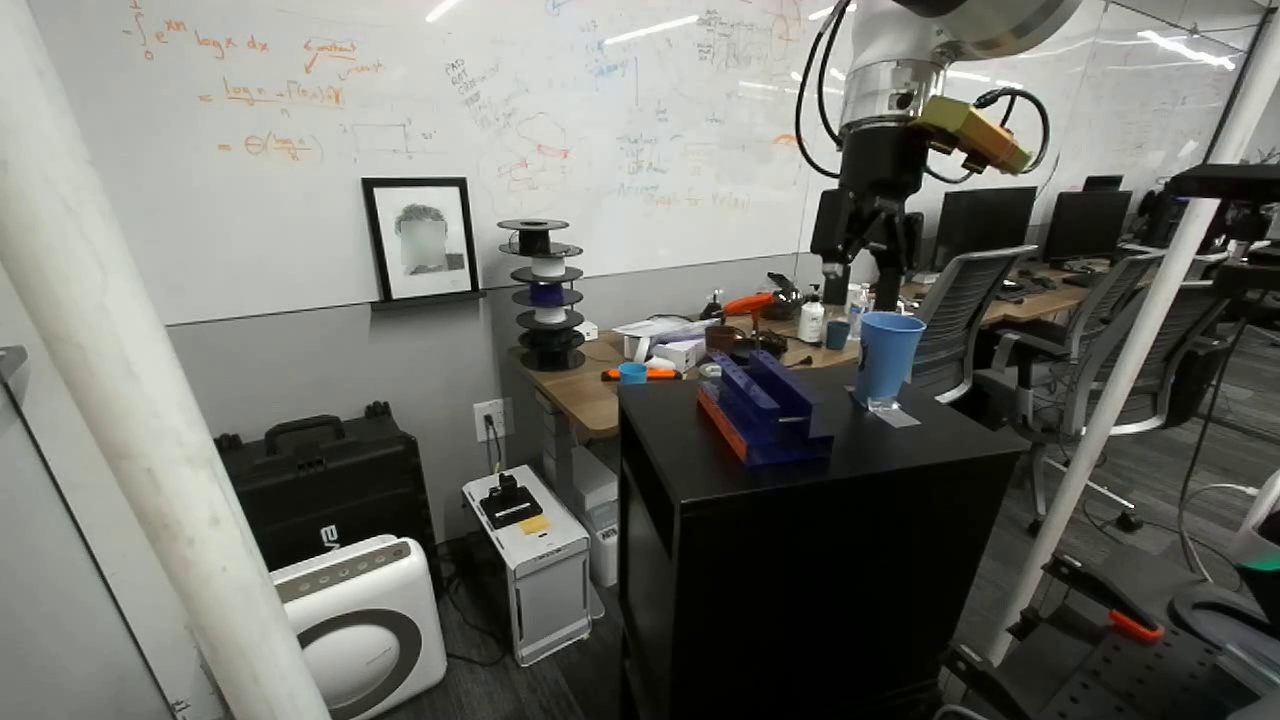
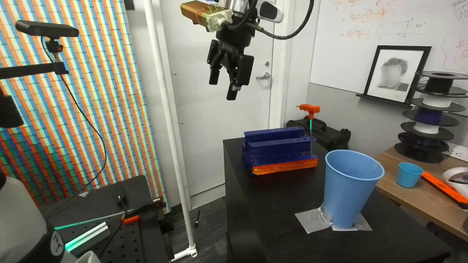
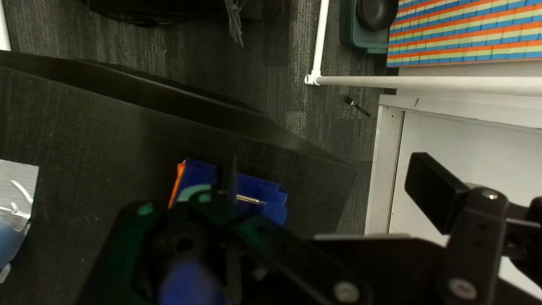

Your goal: Put the orange object inside the blue cup

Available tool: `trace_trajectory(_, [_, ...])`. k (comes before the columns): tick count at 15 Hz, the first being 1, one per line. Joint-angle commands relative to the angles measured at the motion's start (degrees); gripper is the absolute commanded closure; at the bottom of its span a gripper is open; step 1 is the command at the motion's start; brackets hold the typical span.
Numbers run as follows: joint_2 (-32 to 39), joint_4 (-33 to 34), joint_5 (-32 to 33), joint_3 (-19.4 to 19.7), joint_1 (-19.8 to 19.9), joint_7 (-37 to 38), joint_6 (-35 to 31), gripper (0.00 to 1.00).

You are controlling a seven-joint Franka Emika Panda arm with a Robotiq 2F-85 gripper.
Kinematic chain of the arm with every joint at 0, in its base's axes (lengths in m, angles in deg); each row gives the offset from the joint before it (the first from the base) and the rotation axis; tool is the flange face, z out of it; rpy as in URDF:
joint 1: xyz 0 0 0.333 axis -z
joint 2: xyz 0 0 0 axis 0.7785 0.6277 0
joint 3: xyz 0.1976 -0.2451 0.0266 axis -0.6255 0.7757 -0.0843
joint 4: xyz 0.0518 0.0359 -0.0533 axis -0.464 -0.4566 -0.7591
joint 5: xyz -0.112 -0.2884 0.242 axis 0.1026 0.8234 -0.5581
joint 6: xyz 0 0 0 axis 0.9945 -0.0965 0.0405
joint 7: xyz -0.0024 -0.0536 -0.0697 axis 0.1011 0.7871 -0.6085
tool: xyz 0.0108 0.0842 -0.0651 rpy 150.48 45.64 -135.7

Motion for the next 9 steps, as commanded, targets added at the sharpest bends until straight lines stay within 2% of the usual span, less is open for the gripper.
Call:
trace_trajectory(1, [0.0,1.8,4.3,-1.5,0.6,-2.8,-1.9,0.0])
trace_trajectory(5, [2.3,7.6,11.1,-0.7,0.9,-10.0,-4.2,0.0])
trace_trajectory(9, [6.8,14.3,12.1,1.1,1.4,-19.0,-7.2,0.0])
